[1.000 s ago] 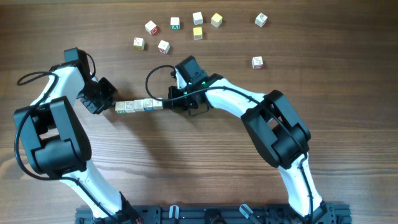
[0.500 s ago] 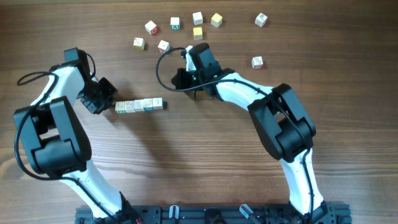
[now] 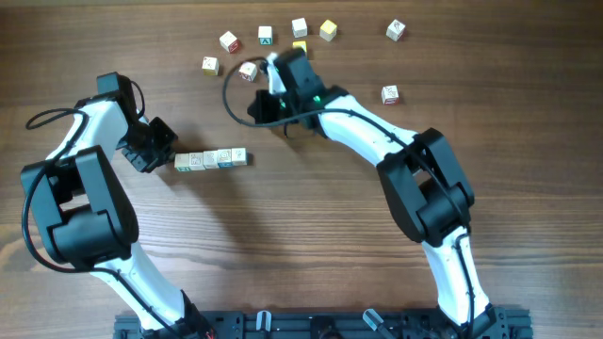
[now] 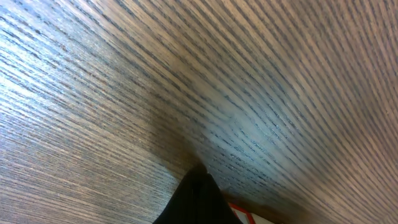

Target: Form a horizontal line

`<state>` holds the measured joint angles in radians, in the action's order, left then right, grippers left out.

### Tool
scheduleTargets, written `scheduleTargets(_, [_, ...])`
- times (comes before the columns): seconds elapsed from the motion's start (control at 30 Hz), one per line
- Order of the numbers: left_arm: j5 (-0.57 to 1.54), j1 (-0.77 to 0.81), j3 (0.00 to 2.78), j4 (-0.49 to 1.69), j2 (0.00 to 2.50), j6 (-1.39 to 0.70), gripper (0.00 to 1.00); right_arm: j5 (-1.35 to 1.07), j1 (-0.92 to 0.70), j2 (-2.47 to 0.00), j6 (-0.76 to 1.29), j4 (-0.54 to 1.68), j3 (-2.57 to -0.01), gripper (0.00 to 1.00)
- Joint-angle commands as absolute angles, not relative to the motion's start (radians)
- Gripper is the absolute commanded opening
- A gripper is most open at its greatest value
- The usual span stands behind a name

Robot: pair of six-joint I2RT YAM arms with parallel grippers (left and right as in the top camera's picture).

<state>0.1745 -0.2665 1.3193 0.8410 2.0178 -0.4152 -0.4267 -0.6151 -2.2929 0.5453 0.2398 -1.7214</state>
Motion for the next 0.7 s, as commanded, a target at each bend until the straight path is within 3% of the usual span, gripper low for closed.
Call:
scheduleTargets(0.0, [0.190, -0.260, 1.291, 0.845, 2.043, -0.404, 0.04, -0.303, -0.659, -2.308, 0.499, 0.300, -1.809, 0.05])
scheduleTargets(0.3, [0.190, -0.260, 1.291, 0.845, 2.043, -0.404, 0.04, -0.200, -0.728, -2.335, 0.497, 0.347, -1.807, 0.05])
scheduleTargets(0.67, [0.190, -0.260, 1.291, 0.846, 2.043, -0.404, 0.04, -0.239, -0.733, -2.383, 0.527, 0.360, -1.806, 0.05])
